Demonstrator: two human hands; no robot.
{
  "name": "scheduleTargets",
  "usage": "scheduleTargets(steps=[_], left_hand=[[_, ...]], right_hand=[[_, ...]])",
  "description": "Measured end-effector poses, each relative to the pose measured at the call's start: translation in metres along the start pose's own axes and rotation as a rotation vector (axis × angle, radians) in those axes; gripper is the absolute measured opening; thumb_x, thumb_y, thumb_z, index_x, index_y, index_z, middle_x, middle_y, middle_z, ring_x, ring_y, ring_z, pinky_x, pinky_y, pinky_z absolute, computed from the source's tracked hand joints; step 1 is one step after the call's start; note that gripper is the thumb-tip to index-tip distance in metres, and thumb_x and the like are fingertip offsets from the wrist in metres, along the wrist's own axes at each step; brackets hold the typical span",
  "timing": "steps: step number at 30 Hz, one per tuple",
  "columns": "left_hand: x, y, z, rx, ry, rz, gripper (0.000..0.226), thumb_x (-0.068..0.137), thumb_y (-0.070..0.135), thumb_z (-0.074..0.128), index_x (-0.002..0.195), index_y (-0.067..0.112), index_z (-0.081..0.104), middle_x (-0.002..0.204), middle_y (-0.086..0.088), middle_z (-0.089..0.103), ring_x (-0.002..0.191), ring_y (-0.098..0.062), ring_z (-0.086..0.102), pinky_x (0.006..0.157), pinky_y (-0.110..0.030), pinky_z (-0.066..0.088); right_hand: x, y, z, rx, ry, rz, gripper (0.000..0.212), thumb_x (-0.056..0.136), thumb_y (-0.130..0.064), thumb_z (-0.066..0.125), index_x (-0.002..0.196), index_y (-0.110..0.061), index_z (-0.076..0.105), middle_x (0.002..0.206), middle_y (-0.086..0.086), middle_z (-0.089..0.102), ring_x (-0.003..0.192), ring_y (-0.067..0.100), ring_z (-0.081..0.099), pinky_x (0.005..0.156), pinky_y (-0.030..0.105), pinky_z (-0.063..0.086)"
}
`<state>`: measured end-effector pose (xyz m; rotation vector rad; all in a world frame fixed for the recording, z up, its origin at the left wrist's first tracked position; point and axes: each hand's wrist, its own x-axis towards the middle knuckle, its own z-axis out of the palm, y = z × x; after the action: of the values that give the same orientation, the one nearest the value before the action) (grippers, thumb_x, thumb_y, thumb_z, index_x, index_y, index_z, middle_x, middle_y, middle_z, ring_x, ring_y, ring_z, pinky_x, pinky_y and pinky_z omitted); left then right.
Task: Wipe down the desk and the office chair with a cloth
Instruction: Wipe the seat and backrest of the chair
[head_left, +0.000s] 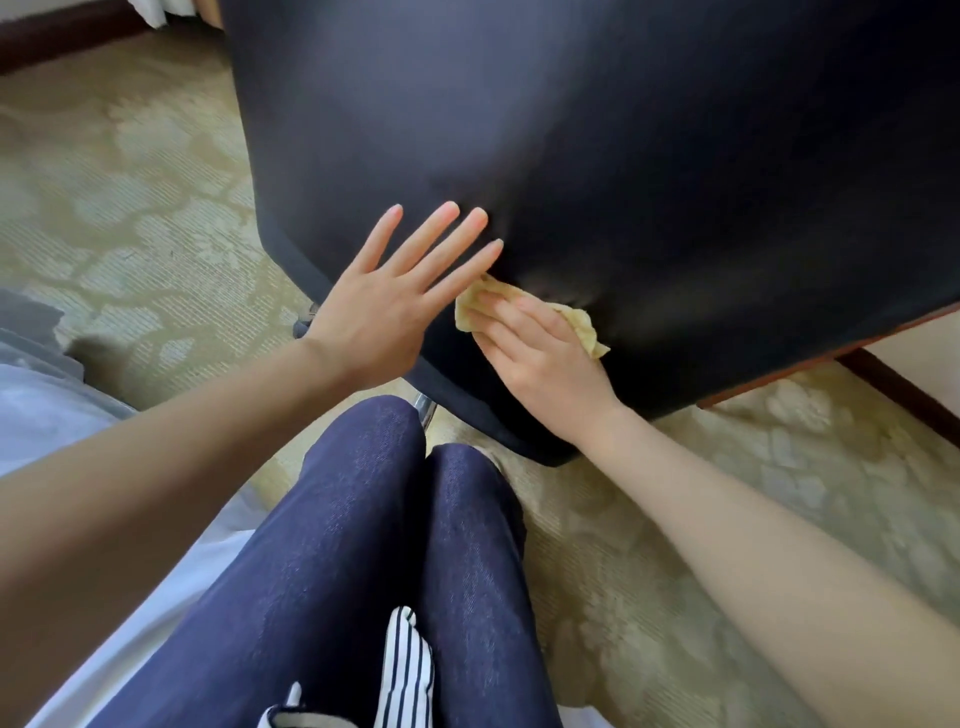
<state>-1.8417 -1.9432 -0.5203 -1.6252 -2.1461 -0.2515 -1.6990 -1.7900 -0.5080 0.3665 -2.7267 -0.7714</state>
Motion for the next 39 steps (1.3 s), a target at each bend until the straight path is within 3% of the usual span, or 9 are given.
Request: scheduleTargets(steps=[3, 8, 13, 18, 23, 28, 35, 37, 39], left_hand=[[0.003, -0.002, 0.002, -0.019, 0.012, 0.006, 0.097, 0.071, -0.006, 0.052, 0.152, 0.021, 0.005, 0.157, -0.003, 0.003, 0.143, -0.025, -0.001, 0.115, -0.051, 0.000], [-0.001, -0.007, 0.002, 0.018, 0.002, 0.015, 0.098, 0.070, -0.006, 0.052, 0.151, 0.022, 0.005, 0.158, -0.005, 0.017, 0.145, -0.023, 0.006, 0.113, -0.054, 0.003], [-0.001, -0.011, 0.005, 0.024, -0.005, -0.008, 0.100, 0.069, -0.005, 0.052, 0.152, 0.025, 0.004, 0.159, -0.002, 0.016, 0.146, -0.020, 0.010, 0.112, -0.057, 0.001], [-0.004, -0.011, 0.012, 0.024, -0.031, -0.015, 0.111, 0.067, -0.003, 0.064, 0.152, 0.027, -0.001, 0.158, 0.005, 0.003, 0.143, -0.015, -0.002, 0.113, -0.057, -0.001], [-0.001, -0.008, 0.010, 0.001, -0.045, 0.014, 0.112, 0.066, -0.002, 0.063, 0.152, 0.028, -0.002, 0.157, 0.004, 0.000, 0.144, -0.017, -0.002, 0.113, -0.059, 0.002], [0.000, -0.006, 0.000, -0.027, -0.044, 0.063, 0.102, 0.071, 0.000, 0.055, 0.151, 0.027, -0.002, 0.157, 0.003, -0.005, 0.146, -0.020, 0.000, 0.113, -0.054, -0.002], [-0.025, -0.030, -0.016, -0.027, -0.106, -0.092, 0.093, 0.077, 0.001, 0.051, 0.153, 0.021, 0.001, 0.160, -0.005, -0.004, 0.147, -0.029, -0.002, 0.115, -0.050, -0.004], [-0.035, -0.041, -0.017, -0.021, -0.133, -0.189, 0.091, 0.078, 0.001, 0.048, 0.152, 0.019, -0.001, 0.160, -0.004, -0.007, 0.147, -0.029, -0.006, 0.114, -0.049, -0.007], [-0.048, -0.057, -0.015, -0.016, -0.163, -0.299, 0.090, 0.079, 0.001, 0.046, 0.152, 0.018, -0.003, 0.160, -0.004, -0.011, 0.146, -0.029, -0.009, 0.114, -0.050, -0.008]], right_hand=[[0.014, -0.019, 0.016, -0.024, -0.230, -0.001, 0.042, 0.093, -0.016, 0.049, 0.134, -0.008, 0.051, 0.140, 0.005, 0.050, 0.134, 0.018, 0.040, 0.112, 0.034, 0.031], [0.026, -0.045, 0.046, 0.302, -0.551, 0.015, 0.057, 0.092, -0.013, 0.001, 0.148, -0.008, 0.012, 0.154, 0.005, 0.021, 0.143, 0.017, 0.017, 0.117, 0.027, 0.012], [0.002, -0.058, 0.075, 0.136, -0.545, -0.132, 0.053, 0.102, -0.011, 0.022, 0.147, 0.001, -0.003, 0.158, 0.011, -0.003, 0.145, 0.023, -0.004, 0.117, 0.036, -0.005], [-0.038, -0.056, 0.081, 0.065, -0.685, -0.308, 0.051, 0.098, -0.005, 0.033, 0.145, 0.007, 0.017, 0.157, 0.012, 0.010, 0.145, 0.026, -0.002, 0.117, 0.038, -0.005], [-0.070, -0.031, 0.051, 0.059, -0.657, -0.288, 0.044, 0.072, -0.020, 0.076, 0.113, -0.008, 0.068, 0.130, 0.002, 0.058, 0.128, 0.016, 0.048, 0.111, 0.031, 0.032], [-0.066, 0.000, 0.007, 0.117, -0.458, -0.165, 0.053, 0.050, -0.009, 0.088, 0.100, -0.003, 0.072, 0.113, 0.006, 0.069, 0.110, 0.018, 0.063, 0.099, 0.031, 0.045], [0.013, 0.019, -0.044, 0.032, -0.306, -0.145, 0.037, 0.080, -0.005, 0.066, 0.117, -0.002, 0.065, 0.127, 0.010, 0.061, 0.122, 0.024, 0.054, 0.103, 0.038, 0.041], [0.047, 0.018, -0.052, -0.015, -0.312, -0.139, 0.043, 0.084, -0.007, 0.065, 0.126, -0.002, 0.058, 0.136, 0.010, 0.053, 0.129, 0.025, 0.047, 0.108, 0.038, 0.034], [0.085, 0.016, -0.050, -0.052, -0.285, -0.142, 0.043, 0.095, -0.009, 0.046, 0.137, -0.003, 0.045, 0.146, 0.009, 0.040, 0.138, 0.025, 0.033, 0.115, 0.035, 0.018]])
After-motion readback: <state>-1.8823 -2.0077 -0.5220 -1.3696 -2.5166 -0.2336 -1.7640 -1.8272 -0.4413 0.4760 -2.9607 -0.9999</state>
